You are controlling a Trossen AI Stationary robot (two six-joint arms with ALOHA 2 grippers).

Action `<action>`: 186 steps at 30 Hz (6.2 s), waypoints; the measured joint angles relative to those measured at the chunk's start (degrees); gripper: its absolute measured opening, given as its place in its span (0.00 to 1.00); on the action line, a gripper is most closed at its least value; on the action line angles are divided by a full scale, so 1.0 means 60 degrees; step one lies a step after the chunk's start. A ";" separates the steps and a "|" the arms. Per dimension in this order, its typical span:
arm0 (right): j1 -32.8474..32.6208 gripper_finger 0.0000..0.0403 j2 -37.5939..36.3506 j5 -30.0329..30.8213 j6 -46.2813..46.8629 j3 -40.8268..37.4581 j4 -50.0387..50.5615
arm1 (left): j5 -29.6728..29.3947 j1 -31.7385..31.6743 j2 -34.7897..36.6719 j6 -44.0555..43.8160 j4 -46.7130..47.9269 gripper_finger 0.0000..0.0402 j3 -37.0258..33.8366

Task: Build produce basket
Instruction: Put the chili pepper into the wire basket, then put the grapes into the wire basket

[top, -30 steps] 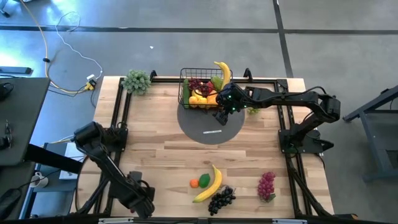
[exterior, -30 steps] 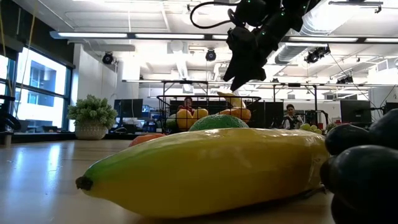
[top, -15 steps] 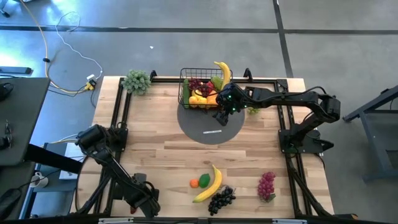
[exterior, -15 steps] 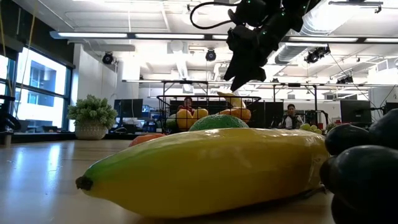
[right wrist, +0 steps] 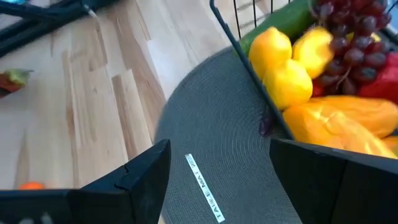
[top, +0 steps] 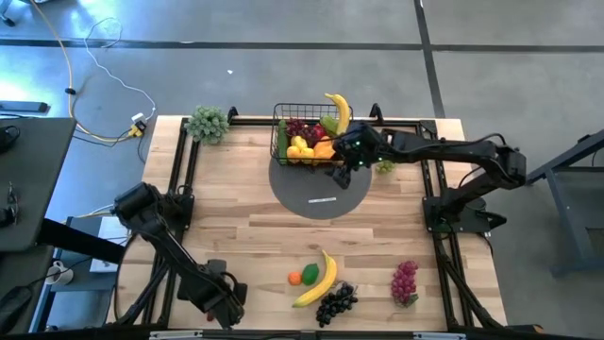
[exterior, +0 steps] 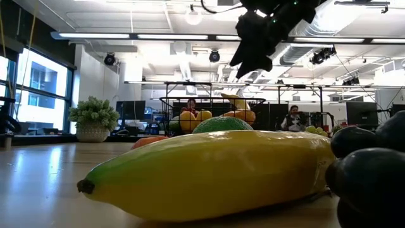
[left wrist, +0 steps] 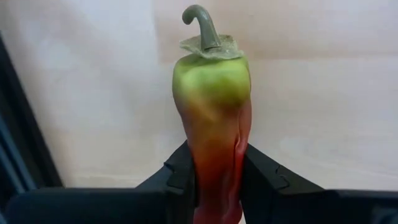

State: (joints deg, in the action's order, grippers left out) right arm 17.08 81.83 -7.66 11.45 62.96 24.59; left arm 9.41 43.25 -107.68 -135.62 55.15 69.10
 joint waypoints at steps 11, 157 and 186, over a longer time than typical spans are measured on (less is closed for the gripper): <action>0.0000 0.63 -0.0723 0.0007 -0.0031 0.0000 0.0019 | -0.3383 -0.1839 0.1053 0.1753 0.0344 0.18 0.0007; 0.5066 0.63 0.1062 0.3155 0.7307 -0.0004 0.5694 | -0.2240 -1.4157 0.4507 2.3879 -0.3825 0.49 -0.0208; 0.5716 0.53 0.3908 0.2182 0.6021 0.0008 0.5251 | -0.2966 -1.4161 0.4500 2.4893 -0.4269 0.49 -0.0208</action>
State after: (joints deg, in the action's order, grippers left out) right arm 51.37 105.27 5.43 47.58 63.01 56.10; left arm -8.38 -41.71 -80.68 13.74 29.54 67.85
